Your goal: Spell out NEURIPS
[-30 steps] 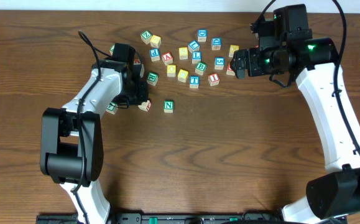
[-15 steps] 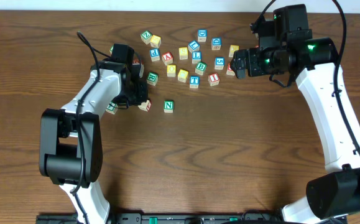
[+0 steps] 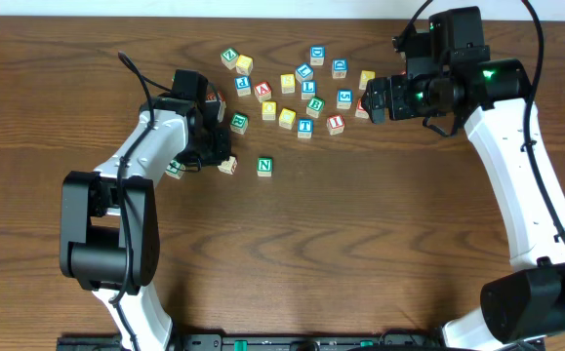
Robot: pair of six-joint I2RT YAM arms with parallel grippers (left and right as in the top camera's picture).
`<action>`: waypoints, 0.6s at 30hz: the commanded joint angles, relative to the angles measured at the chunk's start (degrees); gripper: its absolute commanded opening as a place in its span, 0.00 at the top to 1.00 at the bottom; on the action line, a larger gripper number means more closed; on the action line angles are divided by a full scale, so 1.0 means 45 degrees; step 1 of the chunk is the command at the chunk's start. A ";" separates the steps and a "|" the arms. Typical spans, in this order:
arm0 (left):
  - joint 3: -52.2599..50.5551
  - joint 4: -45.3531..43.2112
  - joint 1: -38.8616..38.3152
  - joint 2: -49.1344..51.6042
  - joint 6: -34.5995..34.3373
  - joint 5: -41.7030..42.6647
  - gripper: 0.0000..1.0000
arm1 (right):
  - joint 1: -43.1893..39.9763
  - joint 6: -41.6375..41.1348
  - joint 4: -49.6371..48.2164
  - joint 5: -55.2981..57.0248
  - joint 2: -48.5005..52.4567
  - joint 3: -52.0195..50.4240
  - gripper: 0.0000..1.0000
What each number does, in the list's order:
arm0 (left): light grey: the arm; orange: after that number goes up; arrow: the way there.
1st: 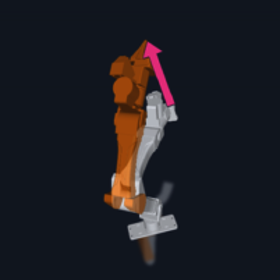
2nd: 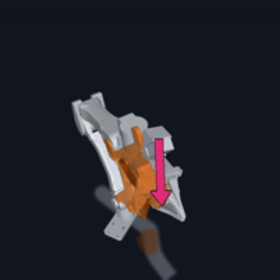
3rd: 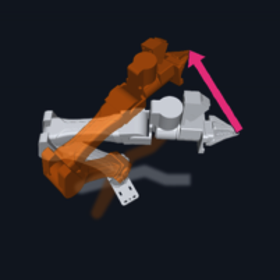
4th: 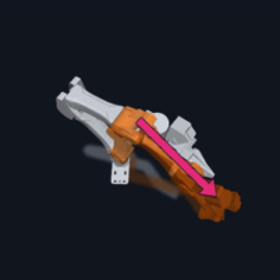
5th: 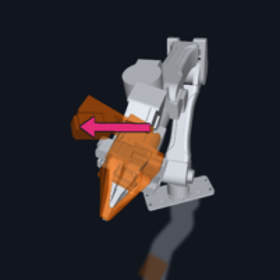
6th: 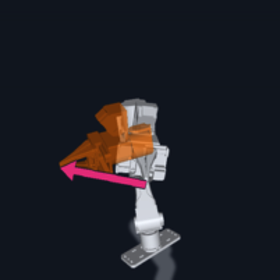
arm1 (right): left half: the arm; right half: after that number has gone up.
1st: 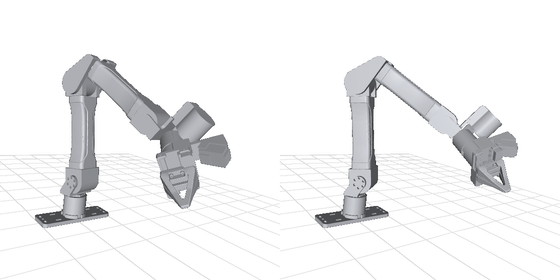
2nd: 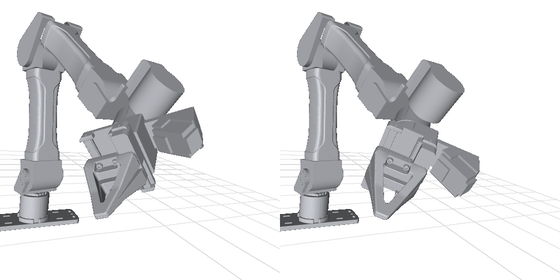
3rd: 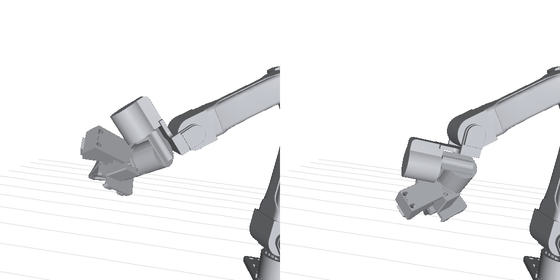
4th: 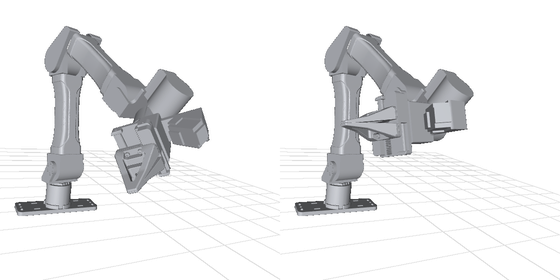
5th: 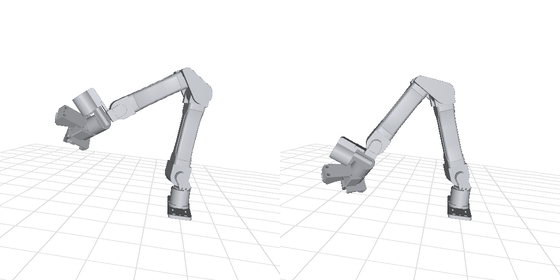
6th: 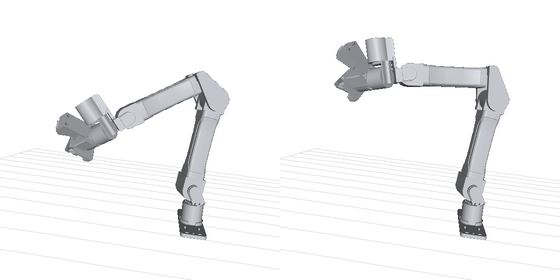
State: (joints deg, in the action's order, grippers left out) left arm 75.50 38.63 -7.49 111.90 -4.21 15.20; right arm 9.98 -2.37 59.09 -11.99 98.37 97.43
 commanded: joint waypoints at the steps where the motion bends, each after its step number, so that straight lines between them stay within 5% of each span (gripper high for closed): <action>1: -0.0685 0.0049 0.0160 0.0855 0.0121 -0.1025 0.92 | 0.0053 -0.0121 0.0024 0.0015 -0.0044 0.0219 0.01; 18: -0.0957 -0.0058 0.0165 0.0855 0.0117 -0.2210 0.92 | 0.0053 -0.0121 0.0097 0.0010 -0.0044 0.0219 0.01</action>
State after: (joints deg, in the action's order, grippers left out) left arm 75.31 38.39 -7.55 111.81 -4.21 14.68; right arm 9.98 -2.37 59.22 -12.01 98.37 97.43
